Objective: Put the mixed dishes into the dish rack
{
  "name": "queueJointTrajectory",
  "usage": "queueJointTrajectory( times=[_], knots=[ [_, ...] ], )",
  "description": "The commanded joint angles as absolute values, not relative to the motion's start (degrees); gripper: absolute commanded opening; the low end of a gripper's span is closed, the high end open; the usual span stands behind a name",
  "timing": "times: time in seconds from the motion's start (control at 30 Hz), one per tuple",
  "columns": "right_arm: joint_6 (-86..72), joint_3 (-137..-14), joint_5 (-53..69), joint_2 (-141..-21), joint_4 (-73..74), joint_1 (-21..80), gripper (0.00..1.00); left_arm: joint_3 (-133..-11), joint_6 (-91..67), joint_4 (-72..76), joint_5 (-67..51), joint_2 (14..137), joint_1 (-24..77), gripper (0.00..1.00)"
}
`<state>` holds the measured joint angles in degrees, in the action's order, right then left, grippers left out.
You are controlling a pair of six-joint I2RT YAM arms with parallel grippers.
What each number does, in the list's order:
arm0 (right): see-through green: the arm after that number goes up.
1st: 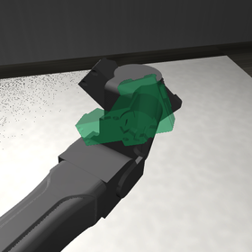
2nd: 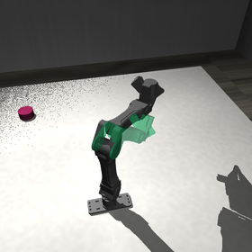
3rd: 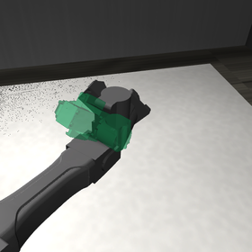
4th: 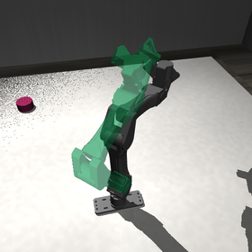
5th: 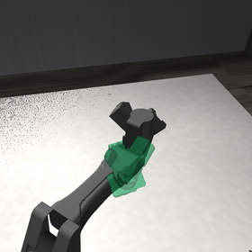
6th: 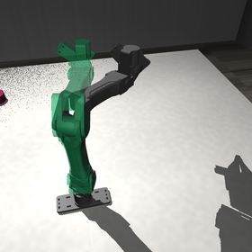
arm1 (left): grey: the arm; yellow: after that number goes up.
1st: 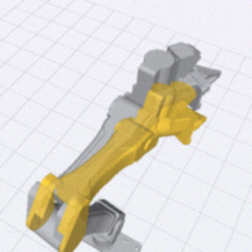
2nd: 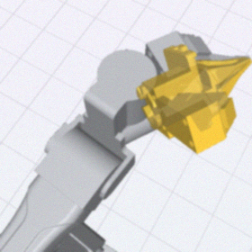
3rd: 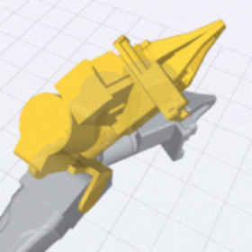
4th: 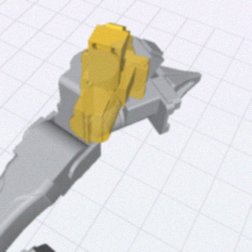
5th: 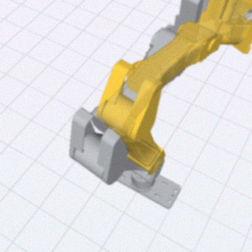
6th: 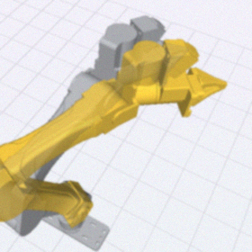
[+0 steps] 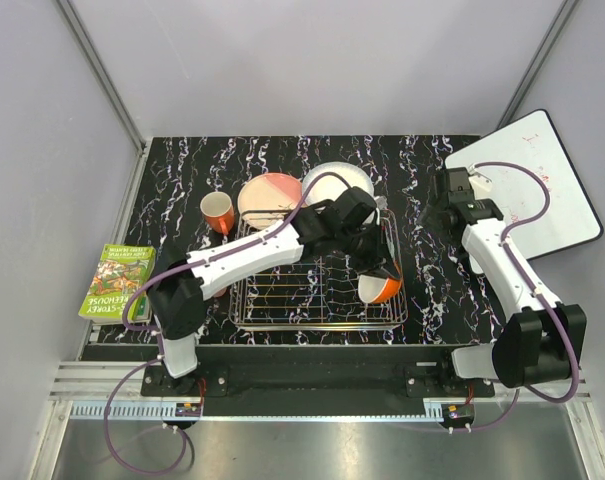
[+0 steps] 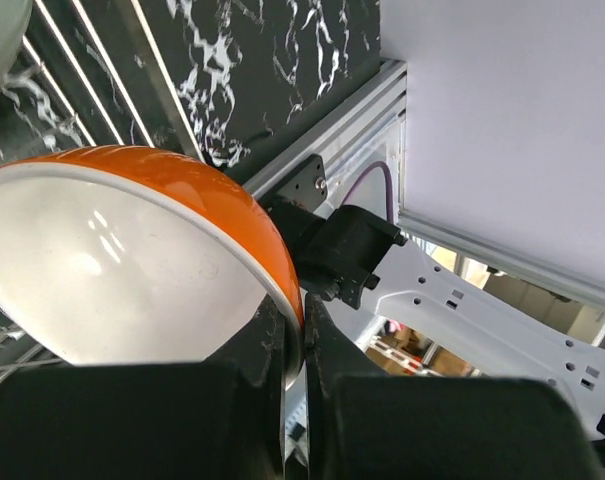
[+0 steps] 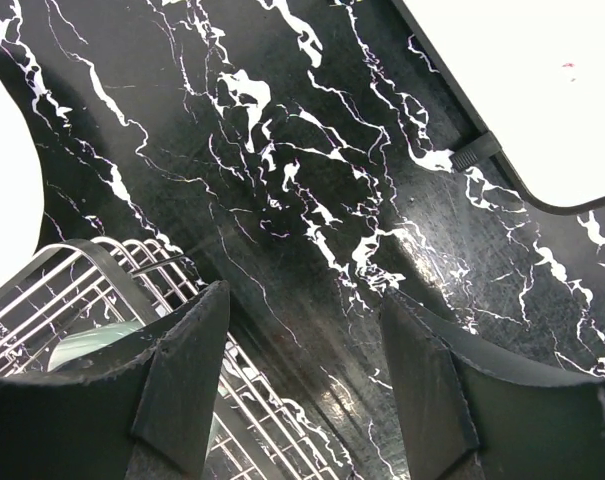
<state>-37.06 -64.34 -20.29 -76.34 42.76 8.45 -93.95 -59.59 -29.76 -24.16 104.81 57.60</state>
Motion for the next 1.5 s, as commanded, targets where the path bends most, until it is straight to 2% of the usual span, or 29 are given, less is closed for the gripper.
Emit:
queueJointTrajectory(
  times=[0.0, 0.37, 1.0, 1.23, 1.33, 1.47],
  knots=[
    [-36.39, -67.15, -18.9, -77.52, 41.84, 8.09, 0.69, -92.82, -66.26, -21.73, -29.07, 100.9, 58.45, 0.0],
    [-35.77, -66.62, -19.16, -77.17, 41.66, 8.09, 0.69, -95.36, -68.82, -16.61, -33.31, 105.38, 60.38, 0.0],
    [-35.51, -64.86, -21.71, -72.77, 41.75, 8.09, 0.7, -82.88, -77.69, -9.15, -40.43, 104.68, 55.46, 0.0],
    [-35.77, -66.18, -21.01, -74.79, 41.92, 8.09, 0.7, -80.33, -79.01, -7.03, -43.94, 104.68, 54.14, 0.11],
    [-35.77, -66.18, -20.92, -74.88, 42.01, 8.09, 0.7, -79.89, -79.02, -6.68, -44.38, 104.85, 53.79, 0.25],
    [-35.77, -66.36, -21.09, -74.44, 42.01, 8.09, 0.7, -80.59, -79.36, -4.67, -45.44, 105.91, 53.79, 0.32]
  ],
)
